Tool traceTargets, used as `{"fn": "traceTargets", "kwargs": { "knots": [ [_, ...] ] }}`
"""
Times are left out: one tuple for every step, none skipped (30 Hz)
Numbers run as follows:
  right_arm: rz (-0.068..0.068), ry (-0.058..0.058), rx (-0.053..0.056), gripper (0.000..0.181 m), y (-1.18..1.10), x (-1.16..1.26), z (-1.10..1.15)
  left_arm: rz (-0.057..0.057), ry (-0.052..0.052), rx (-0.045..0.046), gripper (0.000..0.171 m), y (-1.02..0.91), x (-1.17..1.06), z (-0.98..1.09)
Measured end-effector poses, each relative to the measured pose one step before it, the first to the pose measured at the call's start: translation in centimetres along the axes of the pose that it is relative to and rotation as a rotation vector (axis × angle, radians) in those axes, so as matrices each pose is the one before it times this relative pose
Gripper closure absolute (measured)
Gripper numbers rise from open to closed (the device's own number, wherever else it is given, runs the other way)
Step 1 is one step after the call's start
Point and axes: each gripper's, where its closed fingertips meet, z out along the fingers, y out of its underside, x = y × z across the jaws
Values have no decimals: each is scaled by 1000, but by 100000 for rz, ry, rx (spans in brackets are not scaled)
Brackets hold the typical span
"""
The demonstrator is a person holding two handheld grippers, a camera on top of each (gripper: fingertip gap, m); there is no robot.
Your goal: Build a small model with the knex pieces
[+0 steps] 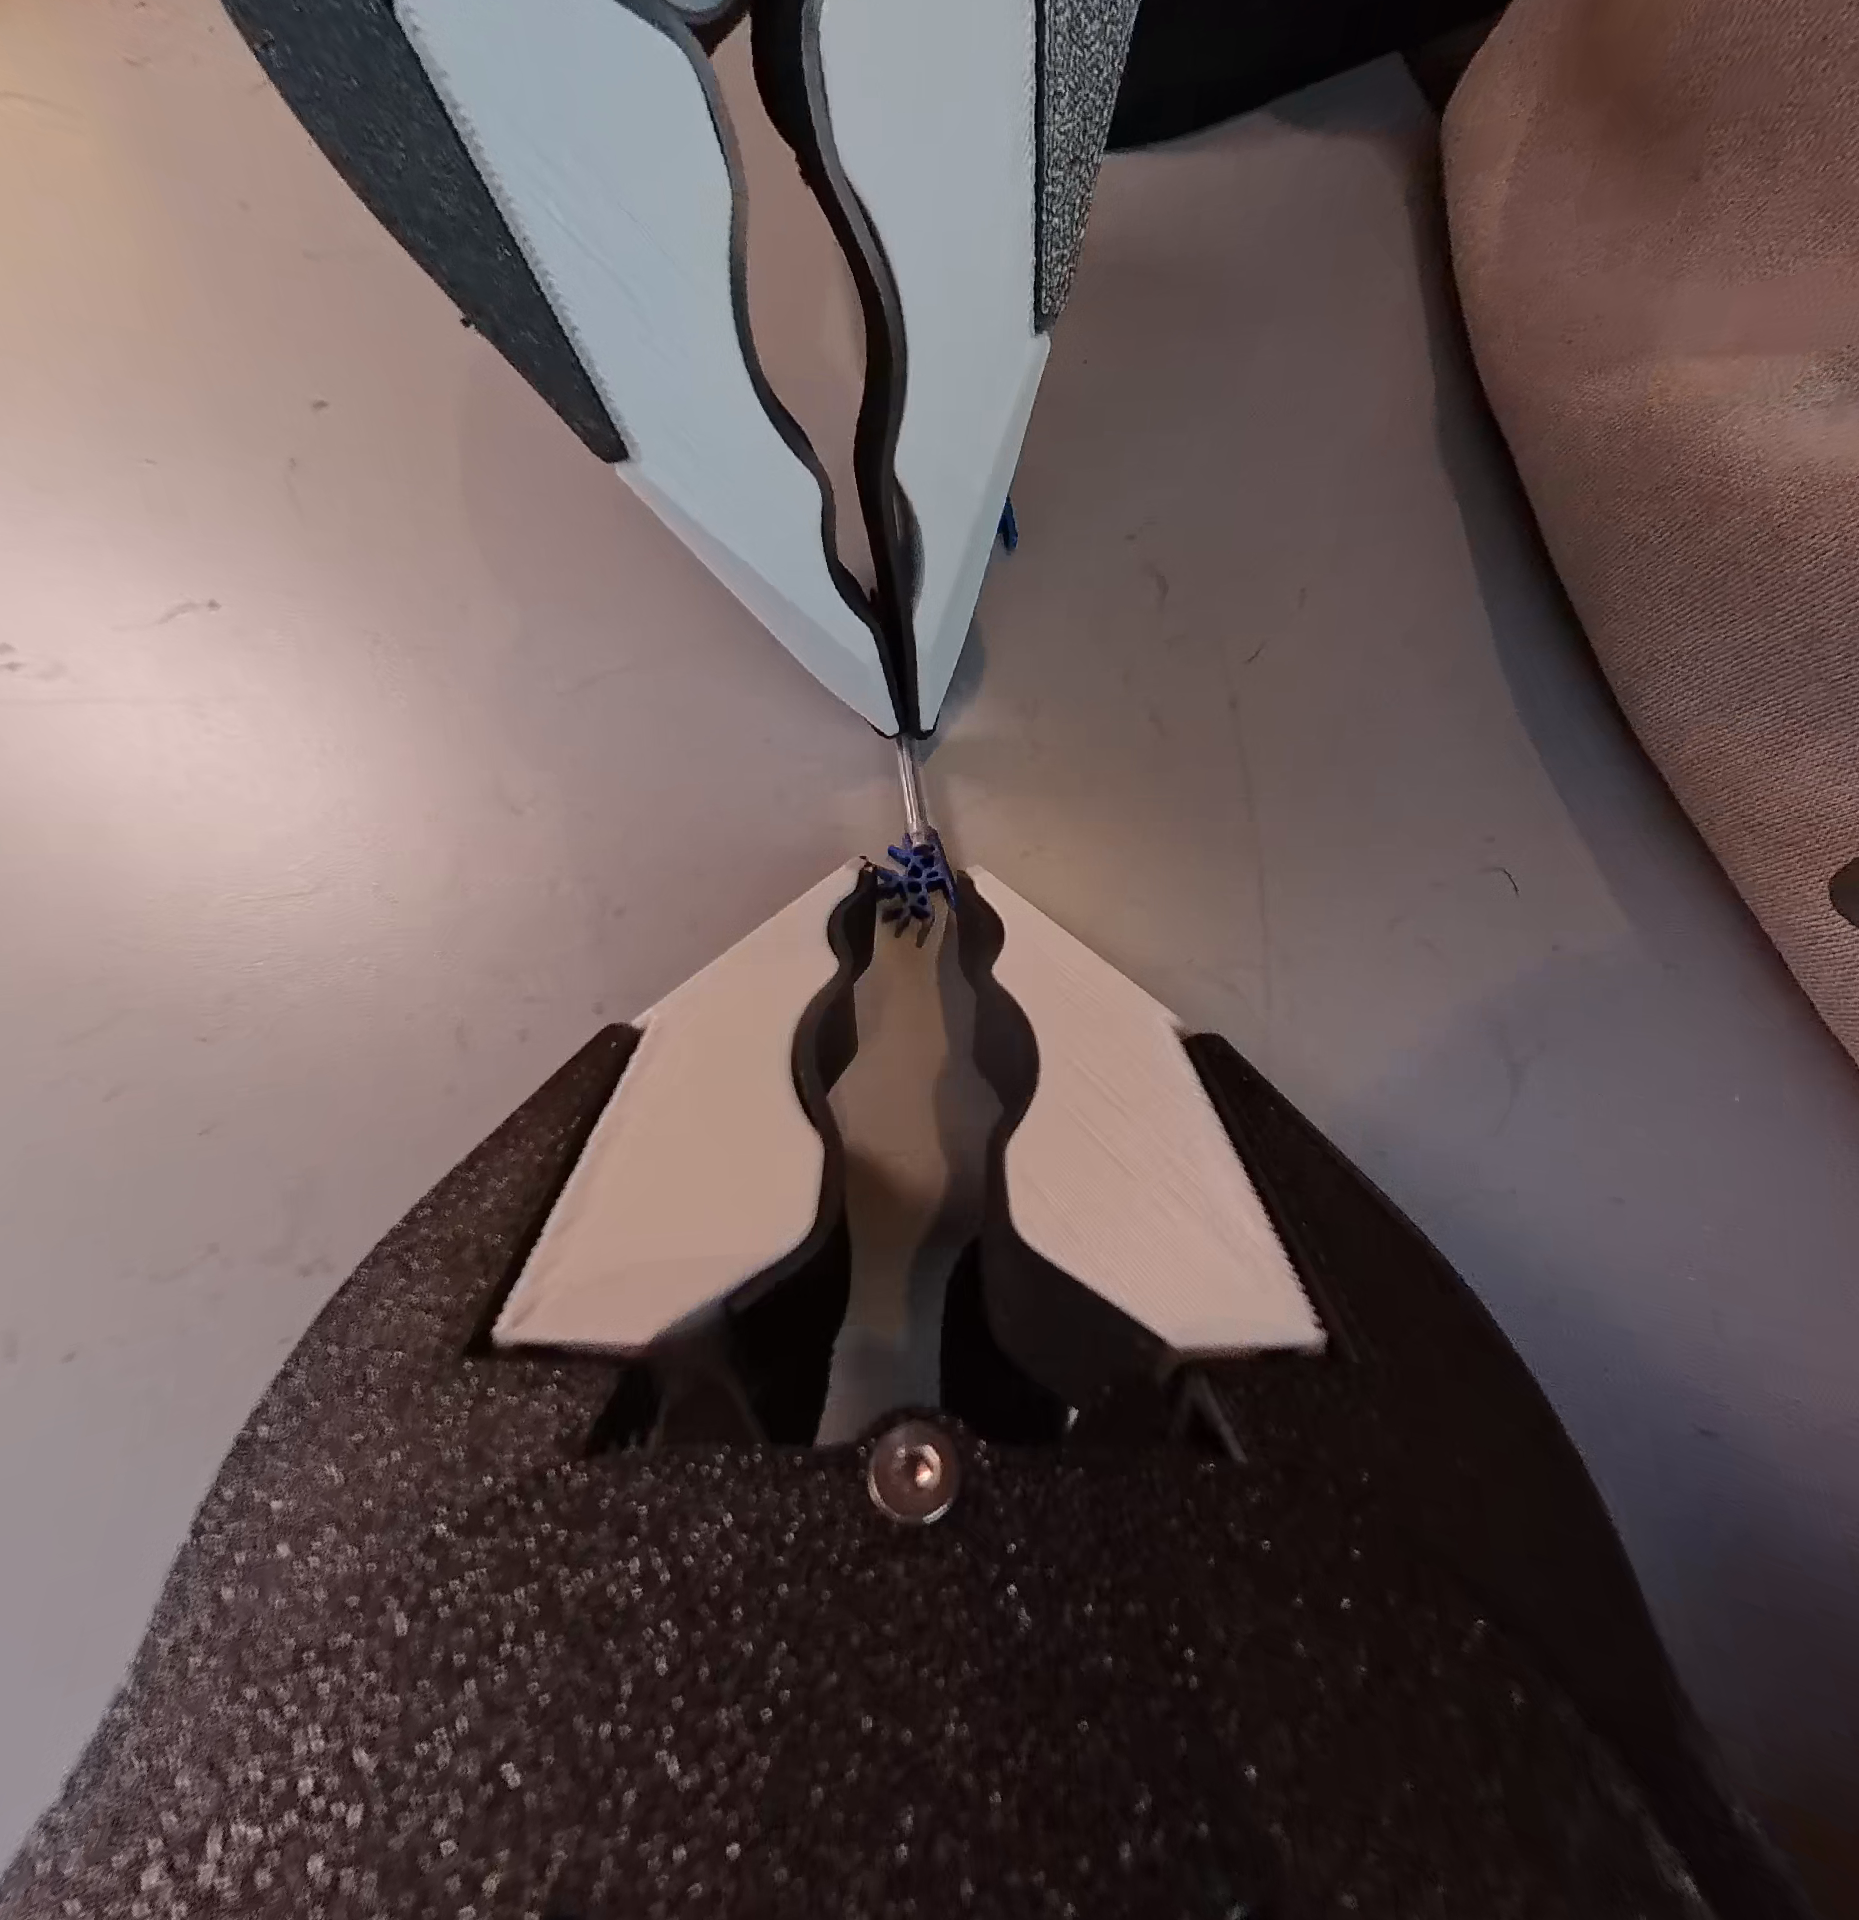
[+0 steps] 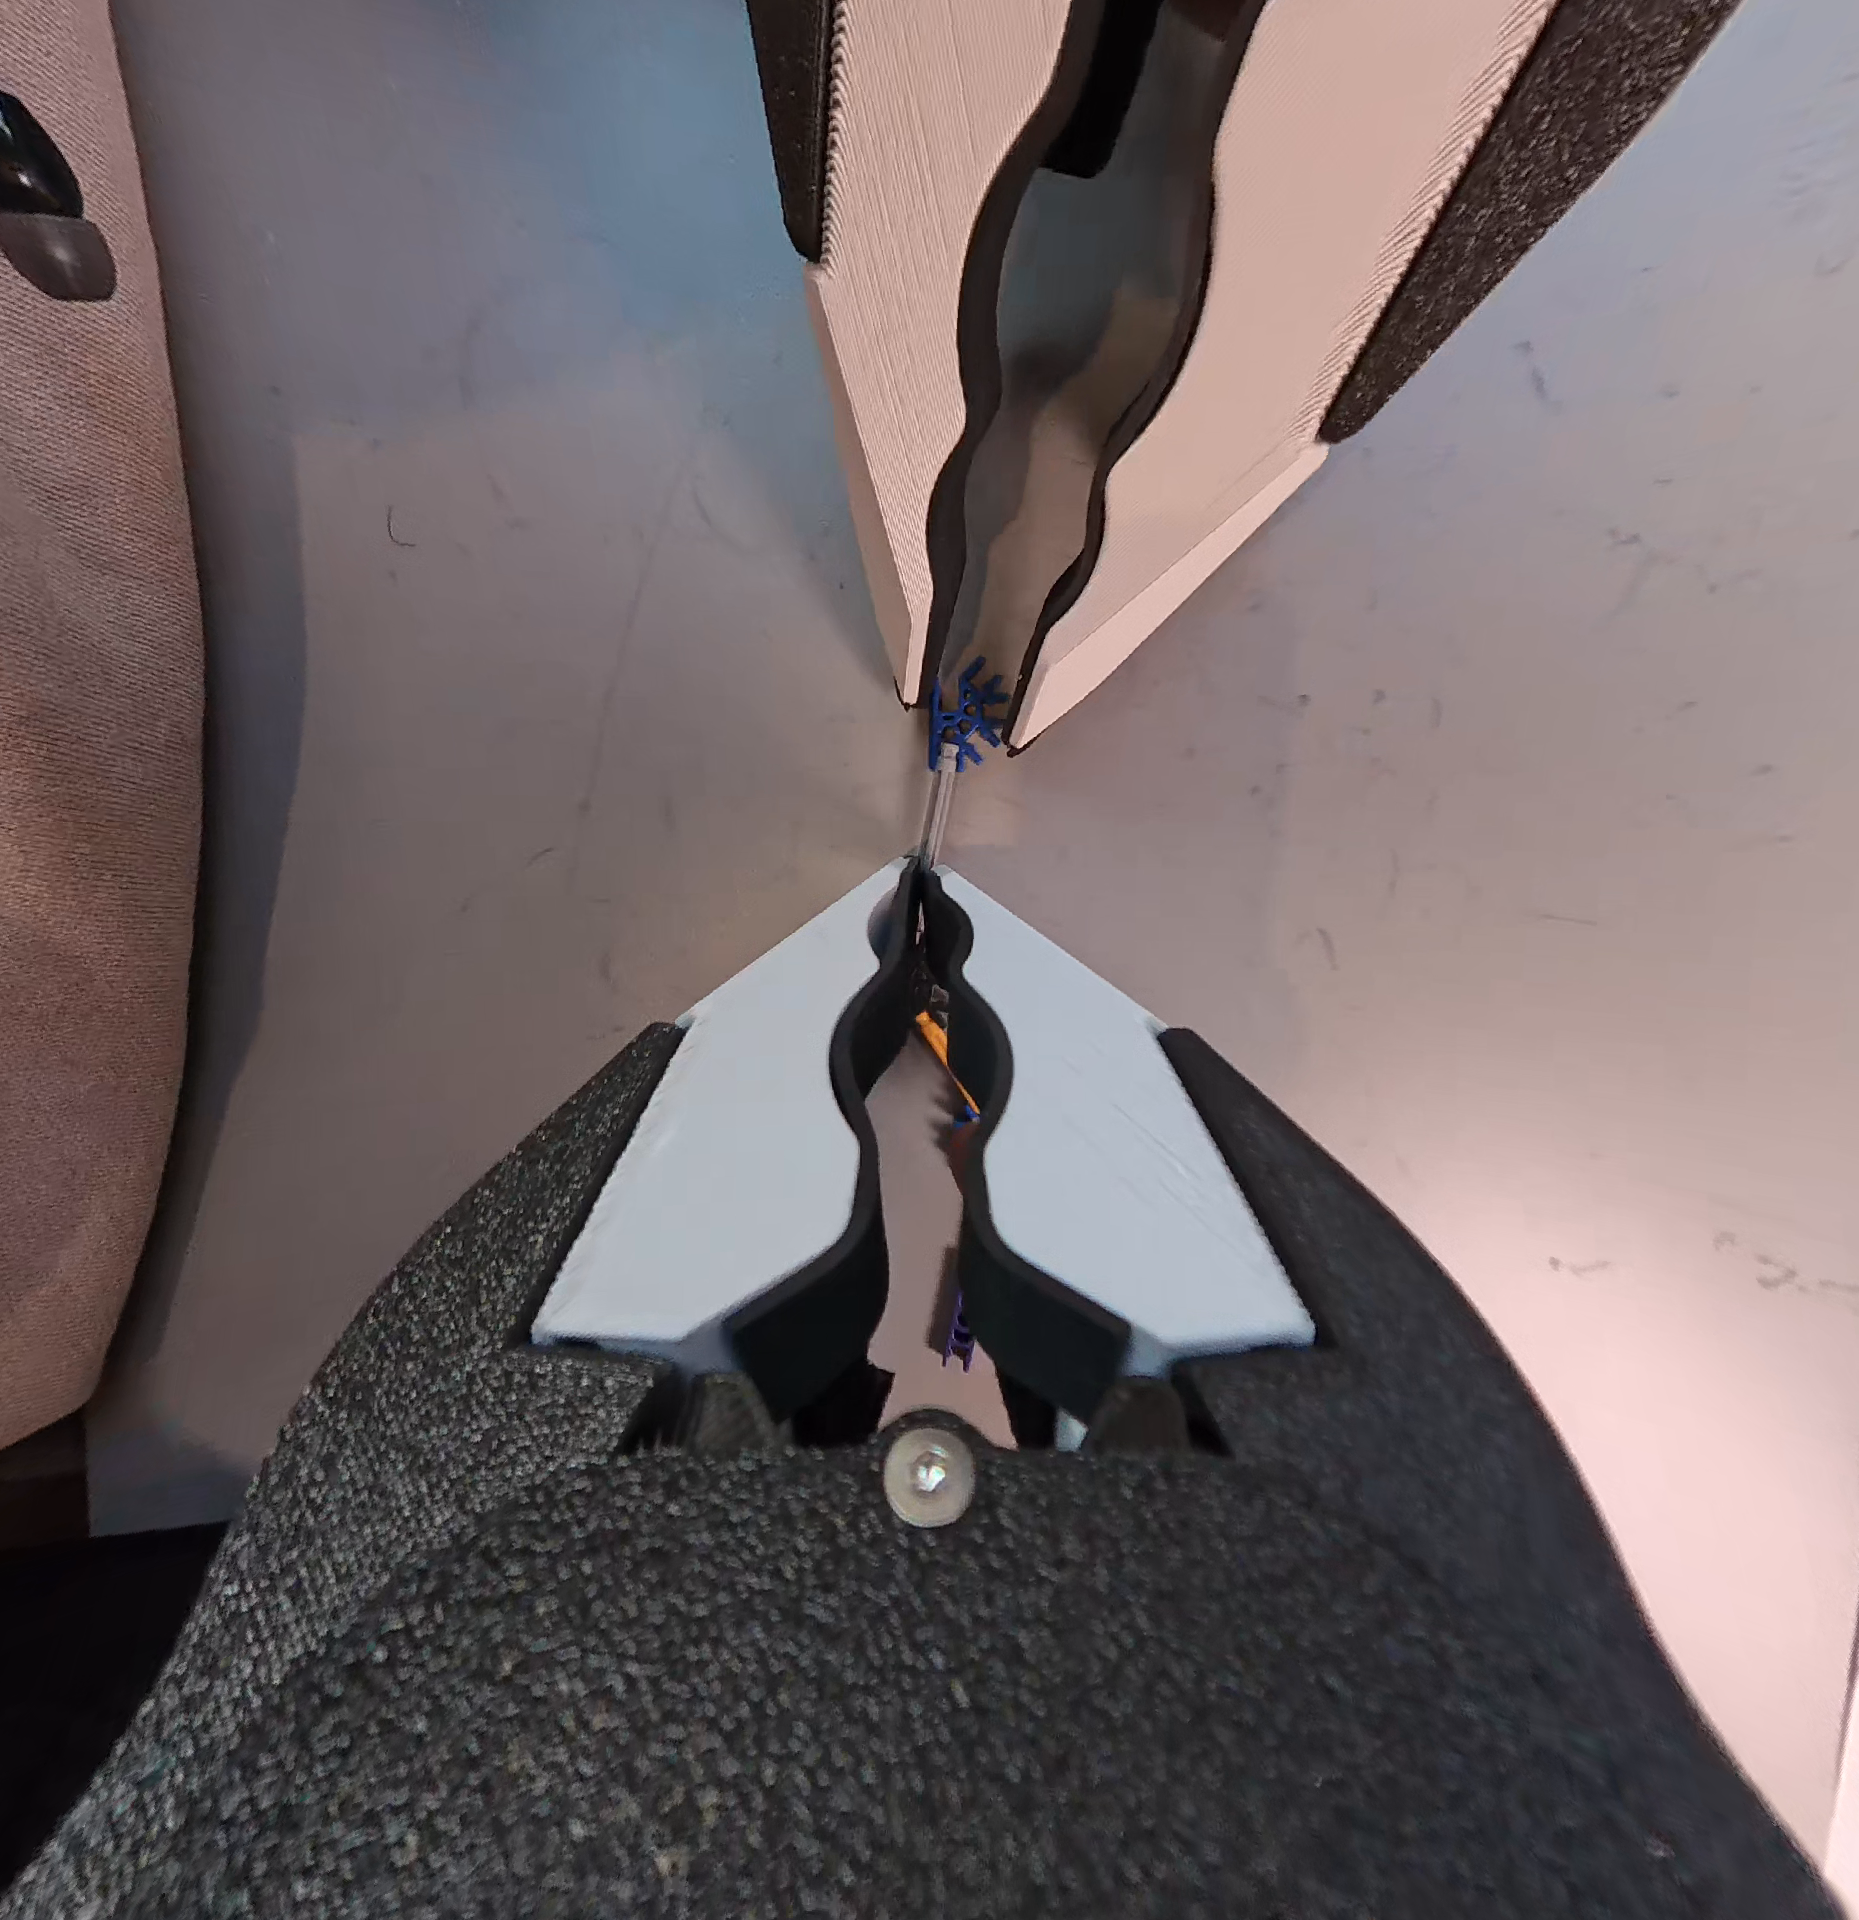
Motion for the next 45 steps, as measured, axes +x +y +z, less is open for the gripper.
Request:
{"fn": "traceTargets", "kwargs": {
  "knots": [
    [-203, -419, -342, 181, 23, -32, 22, 347, 739, -93, 156, -10, 23, 2],
    [-472, -429, -275, 181, -3, -44, -9, 469, 822, -74, 157, -2, 35, 7],
    [-574, -392, -440, 181, 17, -32, 3, 520, 901, -28, 156, -4, 30, 5],
    [-558, -448, -547, 181, 4, -35, 20, 463, 1067, -24, 157, -17, 38, 3],
    [-457, -218, -420, 181, -23, -9, 44, 332, 978, -46, 157, -12, 13, -2],
    [-361, -231, -583, 181, 1, 4, 53, 25, 416, -52, 157, -8, -64, 8],
    [-361, 203, -230, 181, -45, 64, 20, -306, -141, -158, 157, 3, -106, 5],
    [-302, 373, 50, 181, -76, 83, -42, -371, -579, -314, 156, 37, -83, -16],
    [-124, 421, 60, 181, -50, 85, -65, -93, -1003, -634, 154, 83, -99, -38],
    [-24, 31, 132, 180, -39, 25, -81, 136, -853, -942, 152, 150, -56, -56],
    [257, 323, 809, 179, -133, 53, -113, 17, -445, -728, 152, 118, -1, -82],
    [545, 335, 1305, 179, -242, 54, -138, -219, -186, -158, 152, 32, 23, -78],
    [649, 353, 1656, 179, -332, 54, -140, -354, -9, 276, 151, -29, 25, -91],
    [768, 485, 2045, 179, -418, 42, -120, -426, 18, 220, 152, -28, 12, -60],
    [900, 63, 1939, 181, -436, -50, -74, -475, -14, -215, 152, 50, -4, -8],
    [566, -71, 1333, 181, -332, -110, 17, -533, -214, -707, 152, 132, -53, 43],
    [-44, 548, 244, 181, -137, -51, 142, -551, -160, -262, 152, 43, -34, 44],
    [-376, 1066, -927, 181, 70, 45, 242, -410, -40, -15, 153, -11, -20, 25],
    [-352, 1082, -1139, 181, 147, 89, 263, -121, -232, -239, 154, 16, -32, 15],
    [-29, 561, -441, 181, 83, 52, 245, -7, -223, -163, 154, 3, -20, 9],
    [390, -34, -77, 181, 35, 12, 176, -86, -114, -129, 154, -9, 1, 4],
    [622, 95, -452, 181, 77, 71, 143, -130, -88, -41, 154, 0, 4, 17],
    [154, 264, -712, 181, 123, 78, 119, -110, -68, 59, 155, -1, -2, 11],
    [-21, 26, -303, 181, 55, 52, 85, -77, 14, 119, 155, 0, 13, 6],
    [450, -446, -278, 181, -22, 5, 23, -117, 75, 118, 156, -6, 5, 11],
    [407, -309, -676, 181, 16, 31, 38, -211, 64, 122, 156, -6, 10, 11],
    [75, -60, -873, 181, -6, 40, 73, -233, 67, 163, 156, -2, -4, 3],
    [-124, 87, -840, 181, -52, 21, 62, -271, 101, 241, 156, 0, -4, -5],
    [-389, 314, -681, 181, -105, 18, 111, -397, 153, 370, 156, -4, -11, 17],
    [-681, 476, -474, 181, -144, 18, 128, -487, 178, 447, 156, -6, 0, -1],
    [-703, 364, -1007, 181, -88, 3, 86, -443, 171, 431, 157, -7, -13, 0],
    [-1171, 225, -1286, 181, -38, -16, 68, -295, 78, 369, 157, -6, -11, 4],
    [-1044, 185, -2002, 181, 131, -18, 56, -122, 28, 215, 157, 2, -3, -5],
    [-372, -47, -972, 181, -48, -9, 1, -42, 52, 160, 157, 4, -2, -2],
    [-716, 6, -1154, 181, -8, 3, 1, -27, 32, 183, 157, 0, -6, -1],
    [-588, 45, -694, 181, -28, -4, 12, 41, -44, 121, 157, 3, 5, 4],
    [-291, 28, -258, 181, -15, -7, 2, 158, -162, 72, 157, 2, 3, -5],
    [100, 1, 113, 181, -7, -6, -7, 166, -212, 84, 157, 7, -5, 3],
    [32, 193, 891, 181, -24, 11, -12, 46, -209, 80, 157, -2, -5, -2],
    [-314, 737, 2035, 181, -39, 30, -20, -76, -268, 46, 157, 5, 5, -7],
    [922, 1062, 2701, 181, 3, 23, -63, -145, -418, 55, 156, 4, -11, -6],
    [2293, 1102, 2663, 181, 72, 28, -161, -65, -529, 64, 156, 16, 8, -2],
    [2481, 449, 2407, 175, 124, -65, -327, 58, -507, 9, 156, 28, 17, -26],
    [2282, 535, 1723, 169, 221, -85, -449, 9, -363, -32, 156, 33, 37, -43],
    [1692, 1377, 973, 166, 335, -42, -487, -74, -203, 9, 157, 35, 20, -36]
  ]
}}
